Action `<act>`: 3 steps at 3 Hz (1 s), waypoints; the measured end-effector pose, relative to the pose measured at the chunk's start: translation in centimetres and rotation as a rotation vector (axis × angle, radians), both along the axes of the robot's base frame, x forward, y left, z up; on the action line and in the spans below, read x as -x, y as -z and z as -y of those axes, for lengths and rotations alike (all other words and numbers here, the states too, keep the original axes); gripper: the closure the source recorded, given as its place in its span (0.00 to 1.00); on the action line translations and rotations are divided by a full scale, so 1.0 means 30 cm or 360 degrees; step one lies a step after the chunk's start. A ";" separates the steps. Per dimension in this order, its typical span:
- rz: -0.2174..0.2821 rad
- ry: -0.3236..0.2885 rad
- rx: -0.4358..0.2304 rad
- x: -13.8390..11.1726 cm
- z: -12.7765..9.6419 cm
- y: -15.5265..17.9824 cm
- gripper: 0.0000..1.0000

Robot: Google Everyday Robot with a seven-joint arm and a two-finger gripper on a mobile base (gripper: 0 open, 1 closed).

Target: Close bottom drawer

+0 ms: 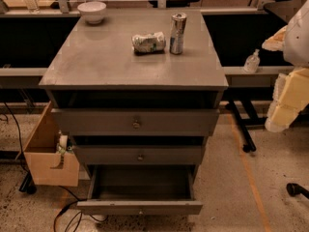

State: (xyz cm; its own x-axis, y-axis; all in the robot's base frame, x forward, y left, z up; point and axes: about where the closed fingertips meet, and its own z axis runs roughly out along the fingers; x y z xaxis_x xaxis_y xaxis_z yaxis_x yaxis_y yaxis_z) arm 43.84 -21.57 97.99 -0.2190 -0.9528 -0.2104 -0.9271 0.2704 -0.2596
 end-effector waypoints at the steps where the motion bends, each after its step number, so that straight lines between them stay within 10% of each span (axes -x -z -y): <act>1: 0.0000 0.0000 0.0000 0.000 0.000 0.000 0.00; 3: -0.0133 -0.0026 -0.0156 0.024 -0.020 0.166 0.00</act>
Offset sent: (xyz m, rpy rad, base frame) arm -0.0012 -0.0050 -0.0312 0.0779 0.0759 -0.0146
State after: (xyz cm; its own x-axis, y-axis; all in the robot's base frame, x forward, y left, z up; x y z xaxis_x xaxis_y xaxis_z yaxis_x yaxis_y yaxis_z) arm 43.13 -20.95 93.00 -0.2245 -0.9320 -0.2846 -0.9488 0.2756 -0.1543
